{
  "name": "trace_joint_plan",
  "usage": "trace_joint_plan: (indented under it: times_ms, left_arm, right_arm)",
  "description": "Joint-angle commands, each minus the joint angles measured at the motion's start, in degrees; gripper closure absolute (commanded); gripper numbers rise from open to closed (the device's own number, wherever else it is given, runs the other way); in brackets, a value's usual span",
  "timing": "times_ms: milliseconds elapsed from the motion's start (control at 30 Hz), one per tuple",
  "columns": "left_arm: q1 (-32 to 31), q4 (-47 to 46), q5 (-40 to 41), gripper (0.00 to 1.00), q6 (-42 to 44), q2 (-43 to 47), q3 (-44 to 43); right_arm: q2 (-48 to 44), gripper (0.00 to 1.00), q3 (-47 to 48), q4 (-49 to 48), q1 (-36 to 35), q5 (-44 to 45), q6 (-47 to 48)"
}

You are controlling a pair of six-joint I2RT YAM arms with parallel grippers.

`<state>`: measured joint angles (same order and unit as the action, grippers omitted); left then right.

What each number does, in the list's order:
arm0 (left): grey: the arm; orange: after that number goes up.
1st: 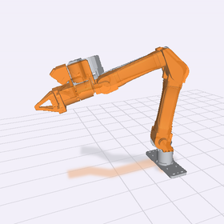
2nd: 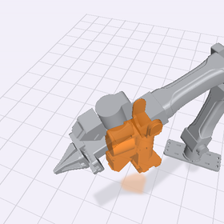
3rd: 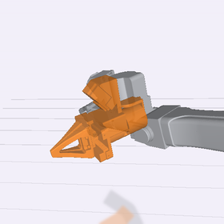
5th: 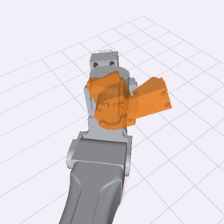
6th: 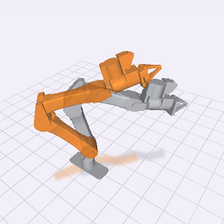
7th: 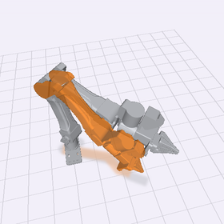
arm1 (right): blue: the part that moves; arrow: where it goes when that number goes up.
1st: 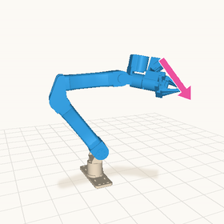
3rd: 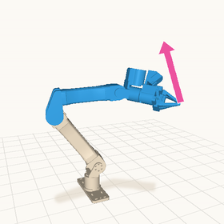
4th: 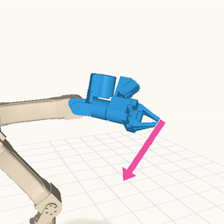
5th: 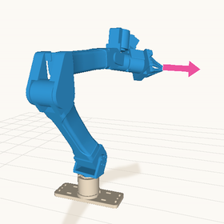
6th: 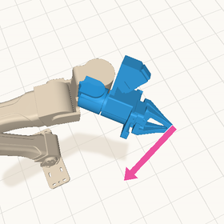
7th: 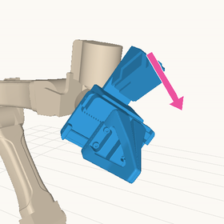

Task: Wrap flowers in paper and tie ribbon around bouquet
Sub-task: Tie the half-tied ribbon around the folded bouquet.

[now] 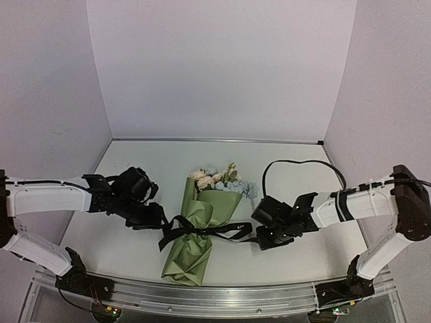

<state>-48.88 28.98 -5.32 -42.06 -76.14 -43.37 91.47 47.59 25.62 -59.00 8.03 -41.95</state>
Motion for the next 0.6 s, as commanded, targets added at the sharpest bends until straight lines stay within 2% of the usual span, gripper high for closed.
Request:
trace_joint_plan:
  times_ms: [0, 133, 233, 367, 500, 567]
  left_arm:
    - [6.18, 3.05, 4.81, 0.47, 0.63, 7.03, -2.09]
    - [8.74, -2.65, -4.95, 0.49, 8.16, 2.66, -2.78]
    - [8.72, -5.72, -8.58, 0.49, 12.28, -2.50, -4.44]
    - [8.43, -7.42, -11.18, 0.44, 16.47, -8.14, -6.25]
    - [7.67, -8.76, -10.12, 0.41, 17.88, -13.53, -7.89]
    - [7.66, -8.83, -5.76, 0.41, 17.01, -15.73, -9.17]
  right_arm:
    - [-5.33, 0.56, 0.36, 3.37, 0.28, 1.13, 0.12]
    - [-5.64, 0.51, 1.21, 4.23, 0.29, 1.44, 0.58]
    - [-5.28, 0.49, 1.97, 4.66, 0.28, 1.38, 0.82]
    - [-5.47, 0.46, 2.39, 5.00, 0.36, 1.63, 0.92]
    - [-4.21, 0.44, 3.56, 5.29, 0.43, 1.20, 1.38]
    - [-3.47, 0.43, 4.16, 5.32, 0.51, 1.04, 1.43]
